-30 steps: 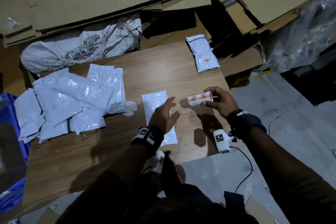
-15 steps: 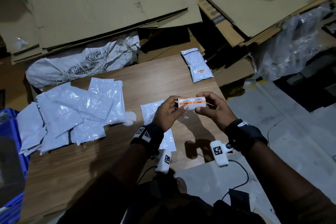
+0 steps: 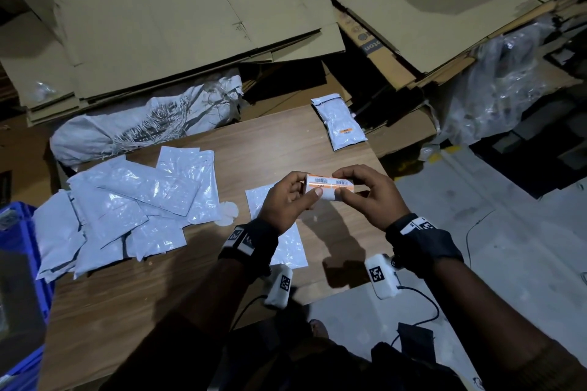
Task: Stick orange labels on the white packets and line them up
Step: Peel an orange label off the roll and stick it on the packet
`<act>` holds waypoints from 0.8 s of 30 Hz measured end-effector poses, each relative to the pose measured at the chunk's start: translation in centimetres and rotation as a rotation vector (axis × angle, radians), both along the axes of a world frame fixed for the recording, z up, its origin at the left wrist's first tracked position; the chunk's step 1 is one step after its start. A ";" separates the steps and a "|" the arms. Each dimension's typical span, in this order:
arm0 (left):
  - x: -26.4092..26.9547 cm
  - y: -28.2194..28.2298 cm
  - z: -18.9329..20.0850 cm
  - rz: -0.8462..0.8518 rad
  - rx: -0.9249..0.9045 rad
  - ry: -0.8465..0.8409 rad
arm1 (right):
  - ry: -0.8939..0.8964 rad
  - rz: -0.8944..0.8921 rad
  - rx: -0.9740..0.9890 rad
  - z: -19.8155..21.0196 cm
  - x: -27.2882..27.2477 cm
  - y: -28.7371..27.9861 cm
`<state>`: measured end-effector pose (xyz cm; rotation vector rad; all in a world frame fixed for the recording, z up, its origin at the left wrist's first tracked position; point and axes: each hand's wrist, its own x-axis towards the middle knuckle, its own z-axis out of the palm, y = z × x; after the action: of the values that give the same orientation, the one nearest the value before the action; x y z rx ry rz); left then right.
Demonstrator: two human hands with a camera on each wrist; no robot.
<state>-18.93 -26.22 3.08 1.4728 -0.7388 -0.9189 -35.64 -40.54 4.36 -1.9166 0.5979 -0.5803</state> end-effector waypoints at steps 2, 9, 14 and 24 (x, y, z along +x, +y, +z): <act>0.1 0.0 0.4 -0.018 0.008 -0.009 | -0.003 0.006 0.003 0.2 -0.1 0.1; -0.1 -0.1 1.1 -0.034 0.057 -0.086 | 0.012 0.025 -0.039 0.8 -0.4 0.8; -0.5 -0.2 1.1 0.003 0.048 -0.060 | 0.045 -0.014 -0.479 2.0 -0.3 1.1; -1.1 -0.6 2.1 0.046 0.030 -0.031 | 0.050 -0.036 -0.595 2.6 0.3 1.7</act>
<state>-20.01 -26.80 5.15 1.5274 -0.7129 -0.8775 -35.38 -38.86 6.93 -2.4848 0.5274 -0.7987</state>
